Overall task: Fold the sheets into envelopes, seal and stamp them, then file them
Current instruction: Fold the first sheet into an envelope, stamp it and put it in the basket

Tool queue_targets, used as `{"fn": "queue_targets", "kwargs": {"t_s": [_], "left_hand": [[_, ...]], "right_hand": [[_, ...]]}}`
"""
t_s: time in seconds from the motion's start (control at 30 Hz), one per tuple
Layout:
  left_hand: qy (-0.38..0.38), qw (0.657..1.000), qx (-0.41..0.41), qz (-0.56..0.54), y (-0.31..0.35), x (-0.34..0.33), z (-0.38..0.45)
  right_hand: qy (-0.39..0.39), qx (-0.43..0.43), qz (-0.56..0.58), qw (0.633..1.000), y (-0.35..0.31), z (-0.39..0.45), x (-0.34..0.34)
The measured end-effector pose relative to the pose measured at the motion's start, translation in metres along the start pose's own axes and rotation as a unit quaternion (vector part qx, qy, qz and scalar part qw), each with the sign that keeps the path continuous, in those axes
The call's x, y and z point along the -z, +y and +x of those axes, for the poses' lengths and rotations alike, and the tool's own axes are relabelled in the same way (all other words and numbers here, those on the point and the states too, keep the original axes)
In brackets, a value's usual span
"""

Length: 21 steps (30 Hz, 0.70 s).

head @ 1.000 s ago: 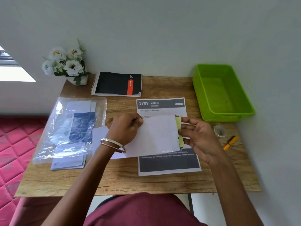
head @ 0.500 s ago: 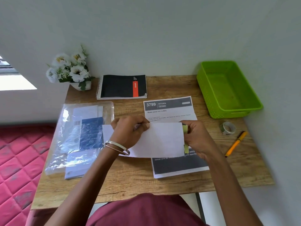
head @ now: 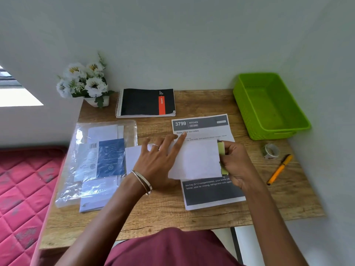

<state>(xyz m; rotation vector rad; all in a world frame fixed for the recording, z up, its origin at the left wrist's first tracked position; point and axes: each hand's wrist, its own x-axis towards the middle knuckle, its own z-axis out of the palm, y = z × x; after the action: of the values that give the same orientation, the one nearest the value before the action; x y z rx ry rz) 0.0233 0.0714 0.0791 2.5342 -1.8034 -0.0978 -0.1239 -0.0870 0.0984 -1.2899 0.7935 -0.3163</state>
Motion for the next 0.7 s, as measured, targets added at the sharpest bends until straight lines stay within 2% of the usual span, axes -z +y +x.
{"fn": "queue_targets", "kwargs": {"t_s": [0.17,0.4,0.7], "left_hand": [[-0.013,0.999,-0.043,0.007,-0.005,0.001,-0.001],[-0.082,0.995,-0.063,0.010,-0.010,-0.003,0.000],[-0.068,0.997,-0.041,0.019,-0.010,-0.009,-0.002]], "right_hand": [[-0.051,-0.009,-0.034,0.998,0.005,0.000,0.001],[-0.027,0.013,-0.165,0.986,0.024,0.013,0.004],[-0.002,-0.036,-0.089,0.995,0.031,0.013,0.004]]}}
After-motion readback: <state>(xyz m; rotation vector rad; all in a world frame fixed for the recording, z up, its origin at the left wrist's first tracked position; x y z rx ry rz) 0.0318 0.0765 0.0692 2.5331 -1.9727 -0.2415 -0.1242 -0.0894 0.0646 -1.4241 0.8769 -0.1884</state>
